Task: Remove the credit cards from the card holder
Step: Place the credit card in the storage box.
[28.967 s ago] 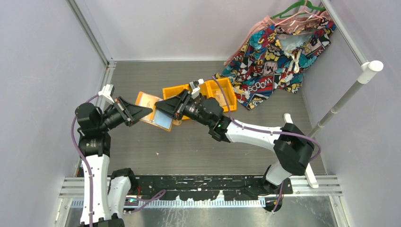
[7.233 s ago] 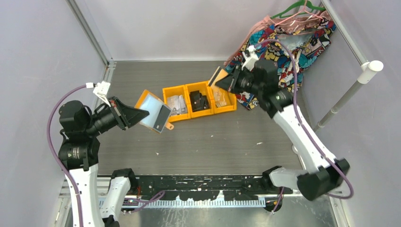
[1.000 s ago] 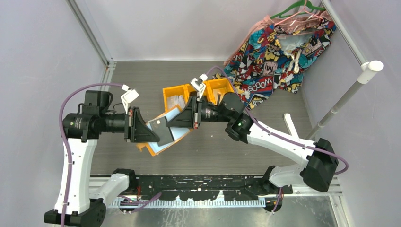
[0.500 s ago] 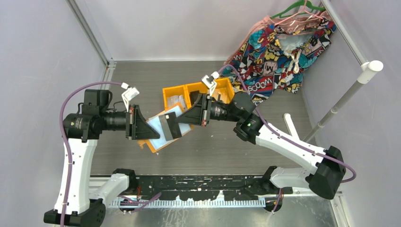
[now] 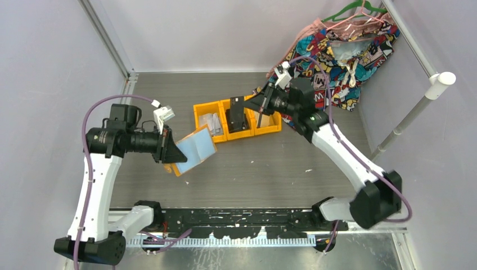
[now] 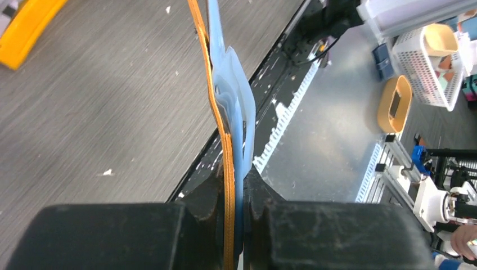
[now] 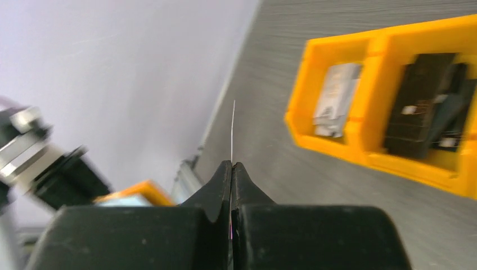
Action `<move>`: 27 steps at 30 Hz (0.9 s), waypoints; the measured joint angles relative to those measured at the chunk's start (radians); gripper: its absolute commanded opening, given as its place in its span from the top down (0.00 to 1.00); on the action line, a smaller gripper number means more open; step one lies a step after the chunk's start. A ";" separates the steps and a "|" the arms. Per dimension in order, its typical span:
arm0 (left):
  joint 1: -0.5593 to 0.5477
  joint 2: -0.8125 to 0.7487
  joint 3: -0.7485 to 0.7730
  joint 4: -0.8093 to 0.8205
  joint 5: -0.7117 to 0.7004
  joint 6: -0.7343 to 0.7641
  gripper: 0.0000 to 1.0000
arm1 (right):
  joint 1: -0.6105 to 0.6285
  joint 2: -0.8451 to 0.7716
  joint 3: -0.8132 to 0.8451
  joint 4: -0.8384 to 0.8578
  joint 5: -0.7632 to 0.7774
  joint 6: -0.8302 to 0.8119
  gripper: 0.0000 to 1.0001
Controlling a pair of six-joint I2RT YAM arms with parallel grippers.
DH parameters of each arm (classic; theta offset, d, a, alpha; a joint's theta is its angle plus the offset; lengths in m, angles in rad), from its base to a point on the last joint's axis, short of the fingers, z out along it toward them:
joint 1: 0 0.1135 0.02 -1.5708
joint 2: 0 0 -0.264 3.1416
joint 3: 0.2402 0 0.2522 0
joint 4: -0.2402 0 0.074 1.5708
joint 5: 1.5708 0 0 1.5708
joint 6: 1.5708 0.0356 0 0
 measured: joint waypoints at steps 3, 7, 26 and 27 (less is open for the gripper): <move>-0.008 0.041 -0.015 -0.010 -0.045 0.061 0.99 | -0.024 0.150 0.079 -0.079 0.073 -0.083 0.99; -0.061 0.133 -0.059 -0.005 -0.120 0.130 0.98 | -0.028 0.378 0.205 -0.161 0.144 -0.167 0.99; -0.378 0.566 -0.203 0.213 -0.369 0.288 0.74 | -0.029 0.880 0.543 -0.286 0.208 -0.283 0.52; -0.383 0.581 -0.208 0.232 -0.384 0.289 0.65 | -0.029 0.877 0.543 -0.277 0.204 -0.283 0.46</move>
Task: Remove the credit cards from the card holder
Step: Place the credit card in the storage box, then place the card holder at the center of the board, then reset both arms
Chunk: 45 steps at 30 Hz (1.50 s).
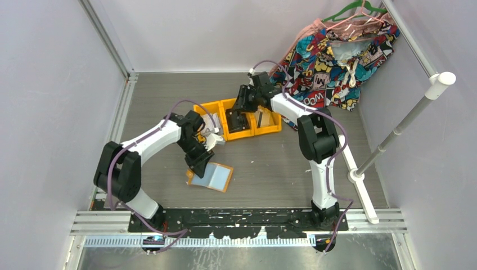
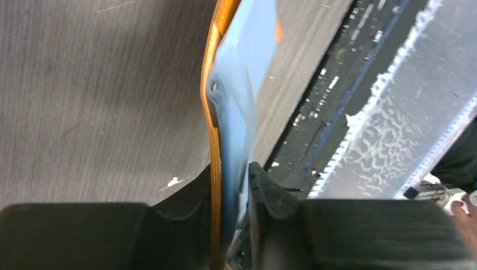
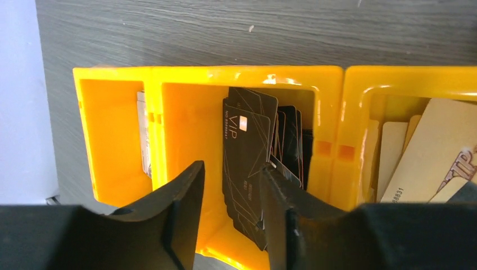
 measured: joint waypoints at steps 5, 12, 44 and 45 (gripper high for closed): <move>-0.028 0.025 -0.022 0.069 -0.068 -0.005 0.01 | 0.004 -0.064 -0.047 0.033 -0.006 -0.003 0.06; -0.040 -0.032 -0.012 0.083 -0.104 -0.052 0.00 | 0.018 -0.359 -0.257 0.069 0.026 -0.004 0.00; 0.674 -0.367 -0.806 1.466 -0.188 -0.637 0.00 | -0.134 -1.247 -1.540 0.847 1.343 -0.370 0.00; 0.674 -0.349 -0.803 1.491 -0.197 -0.645 0.00 | -0.152 -1.173 -1.541 0.913 1.331 -0.371 0.01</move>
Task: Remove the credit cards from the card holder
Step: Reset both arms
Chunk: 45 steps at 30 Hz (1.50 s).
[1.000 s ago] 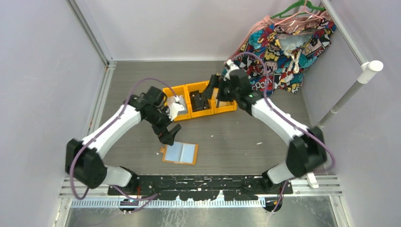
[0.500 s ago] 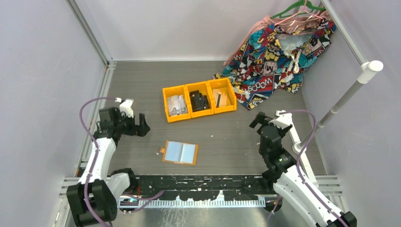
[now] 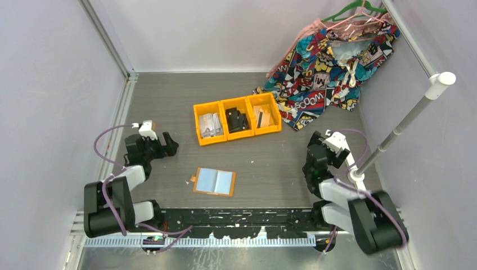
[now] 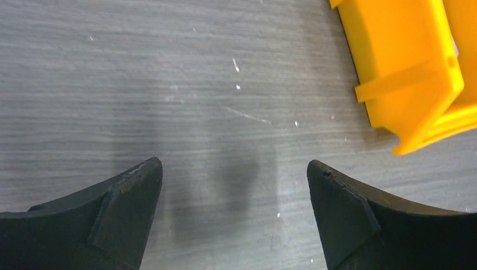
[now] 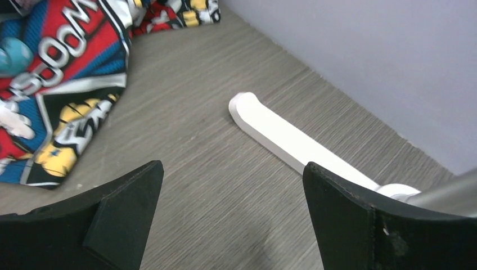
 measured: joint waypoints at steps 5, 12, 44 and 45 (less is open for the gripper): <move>0.002 0.045 0.020 0.097 -0.021 -0.025 0.00 | -0.063 0.333 0.006 0.270 -0.077 -0.009 0.00; 0.002 0.069 0.016 0.250 -0.069 -0.024 0.00 | -0.099 0.531 0.060 0.463 -0.144 -0.013 0.01; -0.185 0.348 0.059 0.520 -0.304 0.069 0.00 | -0.256 0.605 0.211 0.301 -0.554 0.003 0.01; -0.185 0.348 0.059 0.518 -0.304 0.069 0.00 | -0.256 0.605 0.211 0.298 -0.554 0.003 0.01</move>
